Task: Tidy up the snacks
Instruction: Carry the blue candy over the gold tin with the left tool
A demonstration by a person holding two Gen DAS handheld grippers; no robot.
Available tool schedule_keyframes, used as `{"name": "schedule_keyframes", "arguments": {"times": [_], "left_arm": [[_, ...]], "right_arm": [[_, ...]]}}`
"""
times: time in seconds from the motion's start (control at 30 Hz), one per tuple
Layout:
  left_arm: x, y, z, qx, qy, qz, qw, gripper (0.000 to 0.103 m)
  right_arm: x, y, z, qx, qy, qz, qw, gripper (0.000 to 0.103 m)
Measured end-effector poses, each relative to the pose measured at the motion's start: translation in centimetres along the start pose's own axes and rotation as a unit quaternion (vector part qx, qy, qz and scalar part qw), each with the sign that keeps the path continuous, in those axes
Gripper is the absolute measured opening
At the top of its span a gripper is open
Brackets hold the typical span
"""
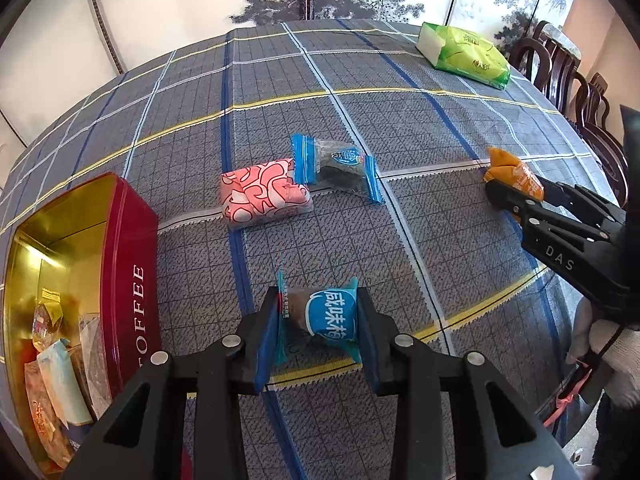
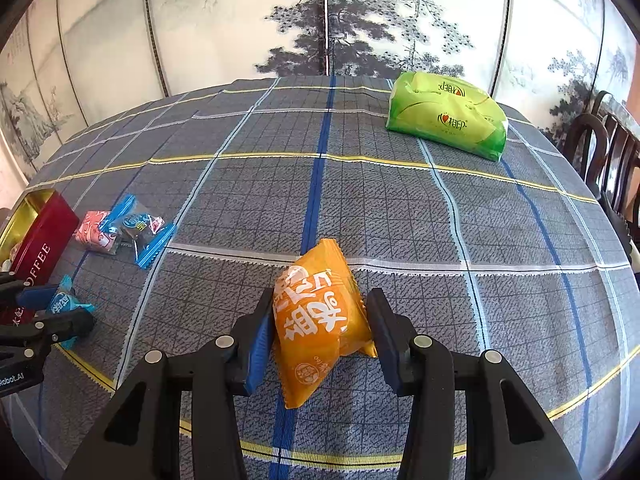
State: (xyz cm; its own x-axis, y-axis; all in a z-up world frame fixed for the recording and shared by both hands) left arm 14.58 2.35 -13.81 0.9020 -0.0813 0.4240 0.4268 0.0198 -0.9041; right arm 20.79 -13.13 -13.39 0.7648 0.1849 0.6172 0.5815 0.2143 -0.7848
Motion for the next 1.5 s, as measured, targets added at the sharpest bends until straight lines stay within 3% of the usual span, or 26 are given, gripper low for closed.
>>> {"name": "schedule_keyframes", "arguments": {"times": [0.47, 0.73, 1.5], "left_arm": [[-0.3, -4.4, 0.4, -0.013, -0.003, -0.019, 0.9997, 0.032], [0.0, -6.9, 2.5, -0.014, -0.021, -0.034, 0.9991, 0.032], [0.7, -7.6, 17.0, 0.059, -0.121, -0.041, 0.9901, 0.032]], "right_arm": [[0.0, 0.0, 0.0, -0.006, -0.005, 0.001, 1.0, 0.048], [0.0, 0.0, 0.0, -0.007, -0.005, 0.001, 1.0, 0.048], [-0.1, 0.0, -0.1, -0.007, -0.005, 0.001, 1.0, 0.048]]}}
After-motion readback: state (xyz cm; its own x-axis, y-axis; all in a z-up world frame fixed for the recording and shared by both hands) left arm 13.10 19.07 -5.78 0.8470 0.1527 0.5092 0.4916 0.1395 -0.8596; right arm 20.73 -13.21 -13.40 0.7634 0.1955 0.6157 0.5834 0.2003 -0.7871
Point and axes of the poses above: each gripper's, at about its wrist camera, not at the fingertips, and y roughly the way its jaws point, z to its left, x to its top, the point moved 10 cm from there along y, roughly the way its jaws point, and after that the axes turned 5 degrees about x, right-handed, at the moved point
